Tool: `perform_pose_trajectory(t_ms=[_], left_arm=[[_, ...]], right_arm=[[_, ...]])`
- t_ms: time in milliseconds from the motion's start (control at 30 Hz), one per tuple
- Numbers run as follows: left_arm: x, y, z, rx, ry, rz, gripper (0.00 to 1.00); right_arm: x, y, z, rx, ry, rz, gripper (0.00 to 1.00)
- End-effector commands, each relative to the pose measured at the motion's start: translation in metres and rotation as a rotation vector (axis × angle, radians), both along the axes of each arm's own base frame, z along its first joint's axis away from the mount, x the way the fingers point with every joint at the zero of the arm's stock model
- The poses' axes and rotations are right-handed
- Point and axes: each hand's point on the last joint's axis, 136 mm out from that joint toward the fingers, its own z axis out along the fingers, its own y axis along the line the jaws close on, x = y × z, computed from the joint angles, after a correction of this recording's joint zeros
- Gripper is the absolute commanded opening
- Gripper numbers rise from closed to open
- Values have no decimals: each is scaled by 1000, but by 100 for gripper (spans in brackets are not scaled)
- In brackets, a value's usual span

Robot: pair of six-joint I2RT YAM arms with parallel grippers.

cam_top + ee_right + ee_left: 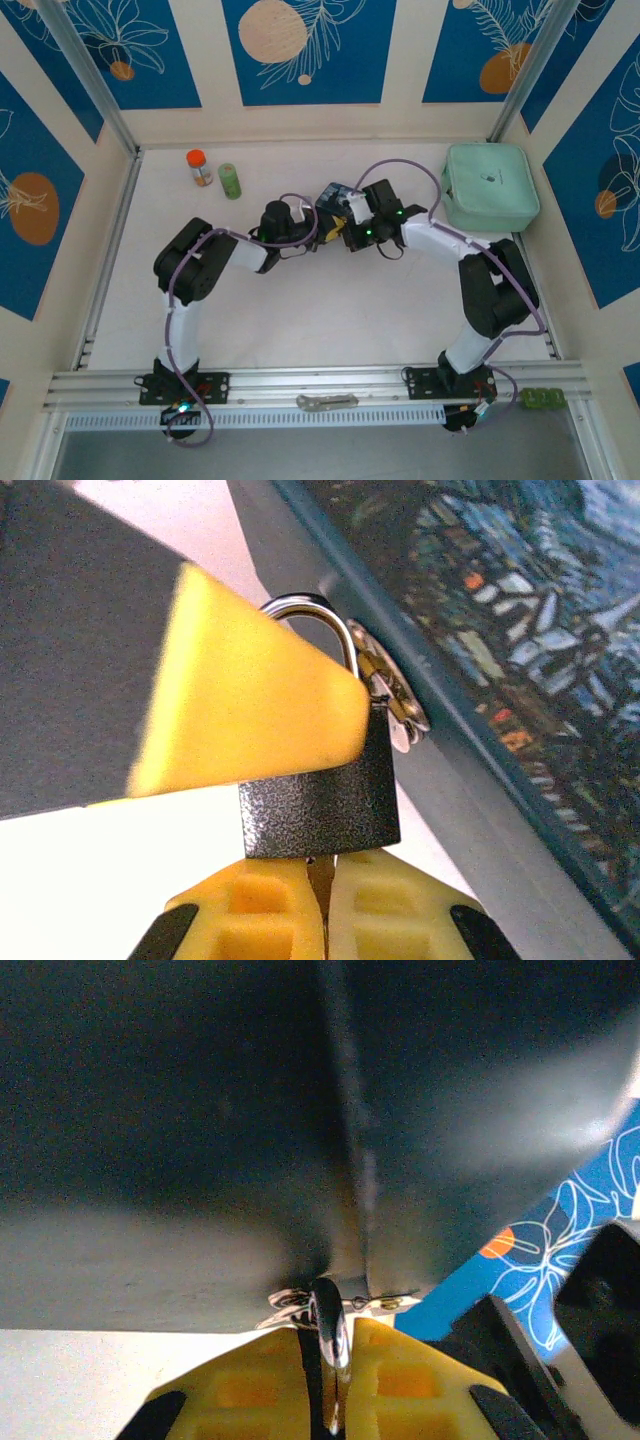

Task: Unlock the padlock with the key

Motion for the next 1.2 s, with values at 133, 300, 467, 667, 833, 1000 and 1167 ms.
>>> perform_pose_trajectory(t_ms=[133, 300, 467, 667, 833, 1000, 1167], left_arm=[[-16, -9, 49, -153, -217, -99, 0], [-21, -9, 58, -206, -261, -126, 0], [-28, -10, 56, -204, -292, -176, 0], [-25, -9, 45, -186, -260, -161, 0], [-18, -7, 31, -152, -223, -123, 0], [-13, -4, 24, -126, -206, -97, 0], [-12, -2, 16, -103, -191, -88, 0]], right_arm=[[-26, 28, 9, 385, 330, 34, 0], [-21, 26, 15, 481, 396, 31, 0], [-14, 18, 26, 575, 433, 28, 0], [-10, 9, 24, 525, 400, -7, 0], [-9, 5, 27, 472, 346, -36, 31], [-9, 0, 35, 442, 296, -71, 50], [-9, -10, 40, 392, 242, -114, 58]])
